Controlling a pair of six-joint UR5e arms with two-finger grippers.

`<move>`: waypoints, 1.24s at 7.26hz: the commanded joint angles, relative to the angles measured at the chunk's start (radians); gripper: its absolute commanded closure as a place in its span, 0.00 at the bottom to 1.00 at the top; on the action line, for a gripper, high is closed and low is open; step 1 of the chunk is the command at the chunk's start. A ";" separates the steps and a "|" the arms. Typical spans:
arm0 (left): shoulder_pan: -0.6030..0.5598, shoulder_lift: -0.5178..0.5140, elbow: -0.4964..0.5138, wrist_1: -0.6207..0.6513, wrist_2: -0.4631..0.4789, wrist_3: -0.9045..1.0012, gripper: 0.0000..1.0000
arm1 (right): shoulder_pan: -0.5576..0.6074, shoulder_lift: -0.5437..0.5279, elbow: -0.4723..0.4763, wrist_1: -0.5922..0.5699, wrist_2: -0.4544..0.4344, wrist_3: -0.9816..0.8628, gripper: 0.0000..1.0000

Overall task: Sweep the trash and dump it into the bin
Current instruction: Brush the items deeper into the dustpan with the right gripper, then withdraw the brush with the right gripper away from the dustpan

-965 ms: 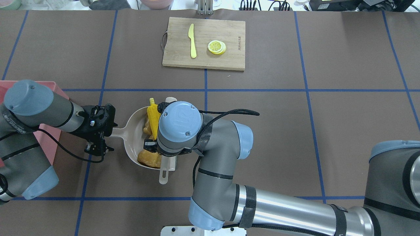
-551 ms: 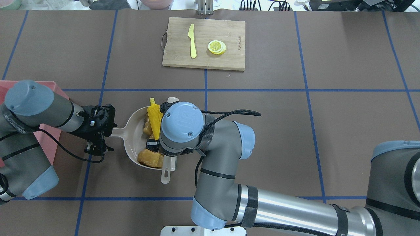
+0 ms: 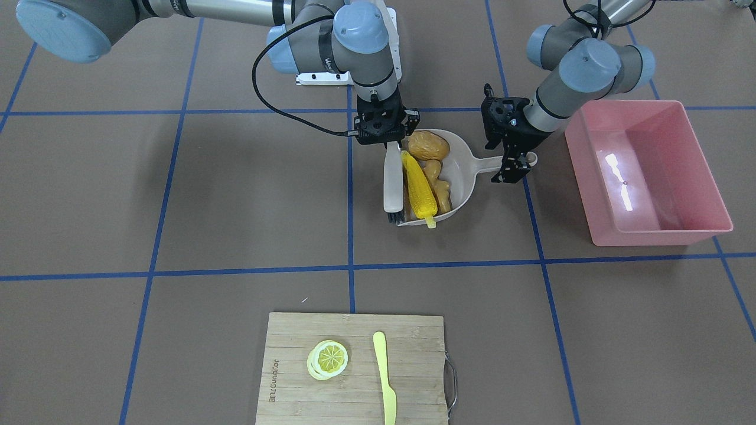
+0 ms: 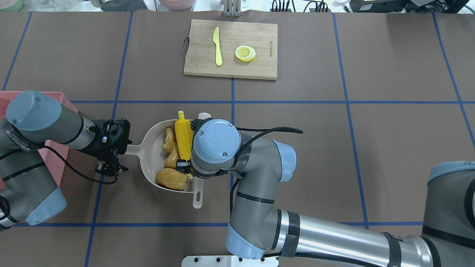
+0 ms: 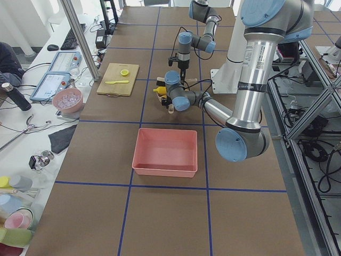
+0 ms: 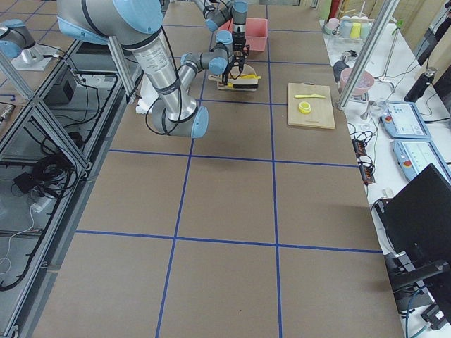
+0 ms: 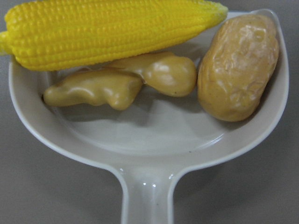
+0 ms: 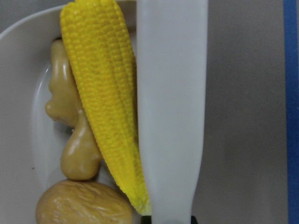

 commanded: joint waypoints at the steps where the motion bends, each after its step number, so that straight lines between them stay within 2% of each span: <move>1: 0.000 0.000 0.001 0.000 0.000 0.000 0.12 | 0.000 -0.004 0.003 -0.001 0.000 0.001 1.00; 4: 0.000 0.002 -0.009 0.000 -0.002 -0.002 0.12 | 0.002 -0.024 0.015 -0.005 0.000 -0.021 1.00; 6: 0.000 0.006 -0.012 -0.002 -0.002 0.005 0.16 | 0.005 -0.068 0.069 -0.021 0.007 -0.041 1.00; 9: -0.002 0.021 -0.021 -0.003 -0.002 0.009 0.16 | 0.050 -0.191 0.285 -0.194 0.035 -0.120 1.00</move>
